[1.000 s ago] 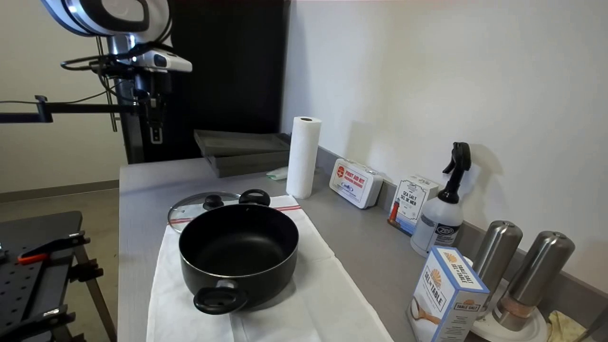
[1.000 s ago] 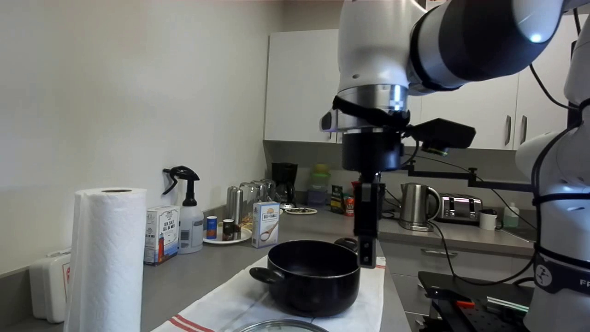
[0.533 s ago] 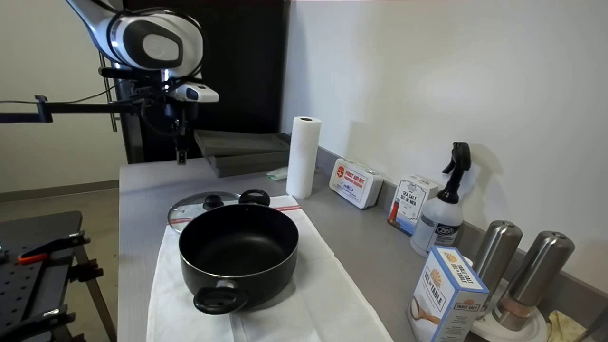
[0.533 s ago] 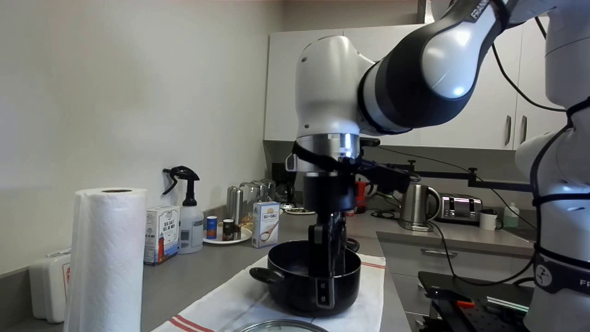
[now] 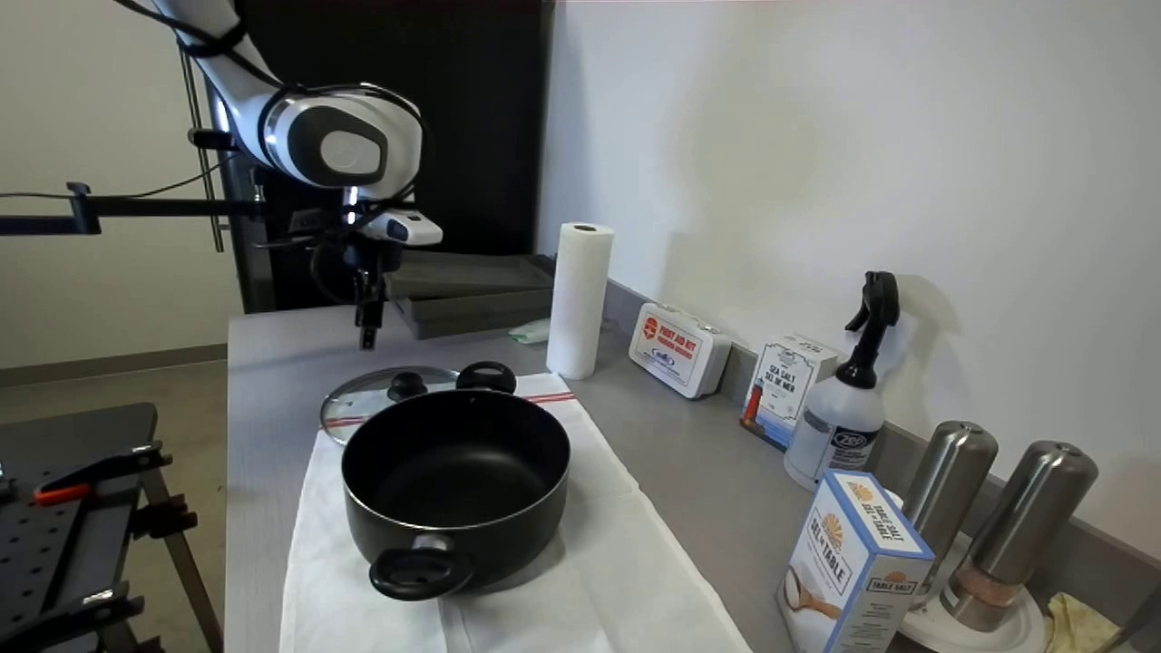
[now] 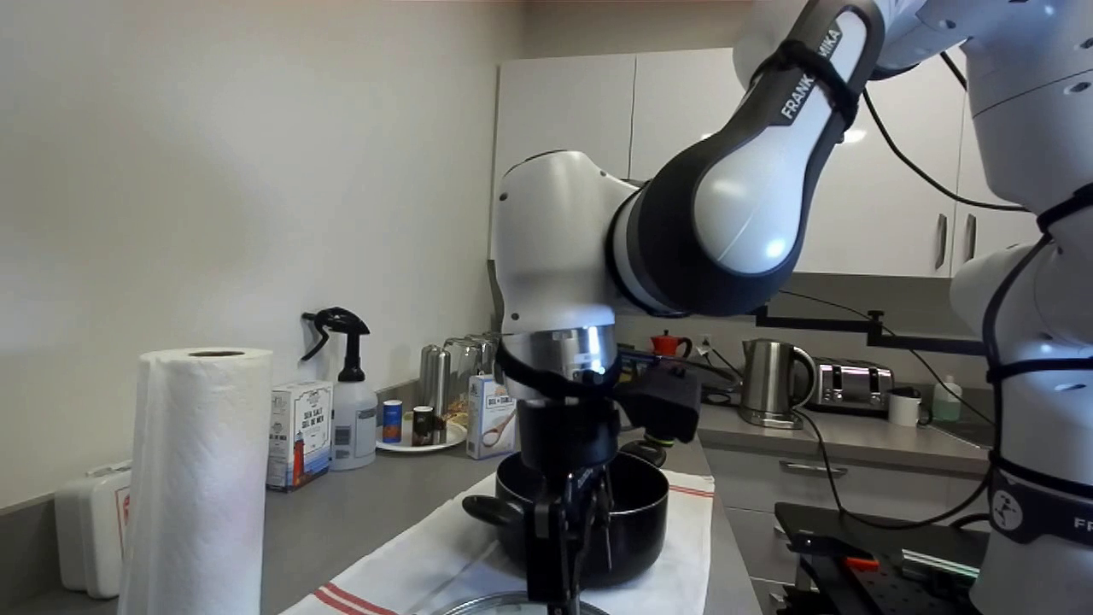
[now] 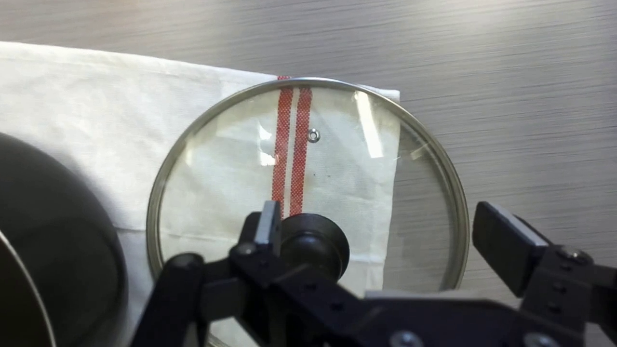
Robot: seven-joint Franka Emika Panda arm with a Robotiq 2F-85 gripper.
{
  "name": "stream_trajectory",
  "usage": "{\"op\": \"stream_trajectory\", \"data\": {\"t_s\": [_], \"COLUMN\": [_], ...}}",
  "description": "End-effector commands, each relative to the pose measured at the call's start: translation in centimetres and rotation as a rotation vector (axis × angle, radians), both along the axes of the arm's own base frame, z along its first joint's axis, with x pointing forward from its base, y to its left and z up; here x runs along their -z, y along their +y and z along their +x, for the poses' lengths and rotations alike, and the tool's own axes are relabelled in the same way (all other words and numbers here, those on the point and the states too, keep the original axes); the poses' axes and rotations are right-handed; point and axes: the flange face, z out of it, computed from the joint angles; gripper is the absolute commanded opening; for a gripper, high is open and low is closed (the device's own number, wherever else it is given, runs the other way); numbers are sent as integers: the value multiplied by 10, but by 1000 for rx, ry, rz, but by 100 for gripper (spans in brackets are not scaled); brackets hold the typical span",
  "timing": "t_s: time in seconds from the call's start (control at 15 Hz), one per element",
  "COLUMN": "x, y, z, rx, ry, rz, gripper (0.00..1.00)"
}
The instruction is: Put the glass lid on the black pot.
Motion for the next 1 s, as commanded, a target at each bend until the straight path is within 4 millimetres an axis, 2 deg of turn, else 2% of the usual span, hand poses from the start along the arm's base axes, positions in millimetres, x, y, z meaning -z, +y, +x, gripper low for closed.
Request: {"op": "stream_trajectory", "data": {"t_s": [0.0, 0.53, 0.93], "x": [24, 52, 62], "y": [1, -21, -29], "z": [20, 45, 54], "rx": [-6, 38, 72], "ry": [-3, -23, -41], "rz": [-9, 3, 22], "gripper": [100, 100, 100]}}
